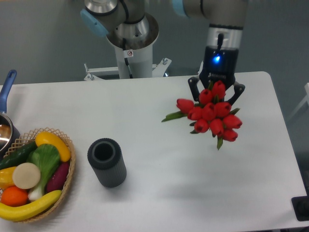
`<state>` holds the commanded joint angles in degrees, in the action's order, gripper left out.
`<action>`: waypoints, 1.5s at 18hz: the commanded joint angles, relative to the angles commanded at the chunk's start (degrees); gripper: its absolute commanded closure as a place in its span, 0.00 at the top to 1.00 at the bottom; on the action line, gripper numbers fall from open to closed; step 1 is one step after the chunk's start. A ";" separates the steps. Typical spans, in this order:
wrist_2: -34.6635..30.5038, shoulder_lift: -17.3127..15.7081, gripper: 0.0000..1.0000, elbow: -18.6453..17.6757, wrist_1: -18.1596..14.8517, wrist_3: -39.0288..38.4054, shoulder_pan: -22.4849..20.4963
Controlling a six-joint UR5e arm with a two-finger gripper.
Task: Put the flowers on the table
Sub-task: 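Lower the held tulips onto the table surface beside the black vase, then open the gripper to release the tulips and lift away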
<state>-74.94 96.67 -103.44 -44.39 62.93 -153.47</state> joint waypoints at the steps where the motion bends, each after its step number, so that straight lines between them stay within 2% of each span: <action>1: -3.34 1.05 0.37 -0.09 0.00 0.00 1.23; 7: -25.84 8.69 0.38 2.10 -0.17 0.09 9.93; 10: -31.22 13.26 0.38 4.21 -0.17 -0.26 13.01; 13: -31.23 17.66 0.38 5.44 -0.09 -0.70 13.64; 17: -30.79 21.97 0.38 6.67 -0.17 0.00 14.08; 23: -30.80 24.96 0.43 7.99 -0.09 -0.09 14.34; 26: -30.80 24.97 0.52 7.99 0.00 0.00 14.43; 27: -30.80 24.88 0.71 7.99 0.00 0.09 14.43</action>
<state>-105.73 121.55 -95.45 -44.38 63.02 -139.04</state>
